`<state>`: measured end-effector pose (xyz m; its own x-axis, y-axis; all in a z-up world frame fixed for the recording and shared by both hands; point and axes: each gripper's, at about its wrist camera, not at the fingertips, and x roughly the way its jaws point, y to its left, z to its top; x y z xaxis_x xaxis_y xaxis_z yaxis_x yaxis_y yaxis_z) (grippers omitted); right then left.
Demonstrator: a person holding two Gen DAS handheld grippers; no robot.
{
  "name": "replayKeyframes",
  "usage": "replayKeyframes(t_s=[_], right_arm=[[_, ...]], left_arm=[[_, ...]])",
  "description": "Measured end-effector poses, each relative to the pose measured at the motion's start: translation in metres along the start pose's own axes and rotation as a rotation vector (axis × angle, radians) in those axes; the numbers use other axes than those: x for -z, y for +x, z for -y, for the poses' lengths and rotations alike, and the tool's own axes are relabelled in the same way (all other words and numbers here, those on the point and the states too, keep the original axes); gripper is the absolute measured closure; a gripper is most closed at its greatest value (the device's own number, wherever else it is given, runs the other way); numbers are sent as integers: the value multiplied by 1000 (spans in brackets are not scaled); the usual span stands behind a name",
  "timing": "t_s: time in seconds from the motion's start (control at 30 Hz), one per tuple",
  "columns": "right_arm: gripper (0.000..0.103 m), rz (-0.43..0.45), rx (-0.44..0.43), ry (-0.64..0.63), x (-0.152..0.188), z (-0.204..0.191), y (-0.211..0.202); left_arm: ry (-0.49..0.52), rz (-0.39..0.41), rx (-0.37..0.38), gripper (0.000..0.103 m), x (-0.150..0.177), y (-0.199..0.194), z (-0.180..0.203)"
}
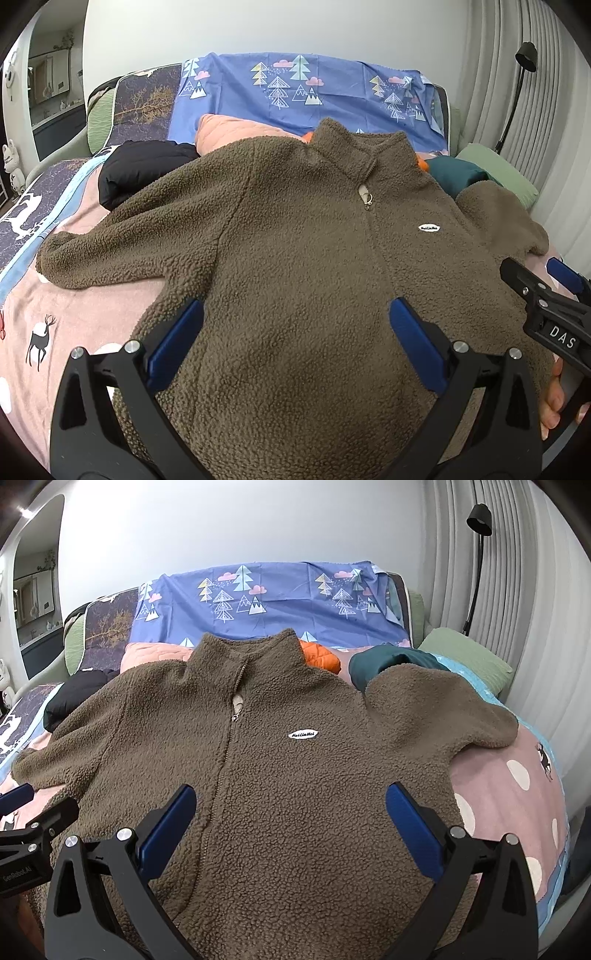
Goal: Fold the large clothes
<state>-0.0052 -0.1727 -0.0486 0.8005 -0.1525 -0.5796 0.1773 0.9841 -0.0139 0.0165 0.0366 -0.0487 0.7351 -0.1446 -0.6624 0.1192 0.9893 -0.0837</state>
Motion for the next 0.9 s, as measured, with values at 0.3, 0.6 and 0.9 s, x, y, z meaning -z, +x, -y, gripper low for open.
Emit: replayKeyframes(t_s=[0.3,0.6,0.9], right_arm=[[1,-1,4,-2,3,-2,0],[1,14,20,-19,-1,-6,-1],[1,29,34,-21,-9,-7,-2]], left_arm=[[1,-8,4,2,4,0,-1],[3,-16,-2,2,4,3,-1],[5,-24,-4,2,4,6,0]])
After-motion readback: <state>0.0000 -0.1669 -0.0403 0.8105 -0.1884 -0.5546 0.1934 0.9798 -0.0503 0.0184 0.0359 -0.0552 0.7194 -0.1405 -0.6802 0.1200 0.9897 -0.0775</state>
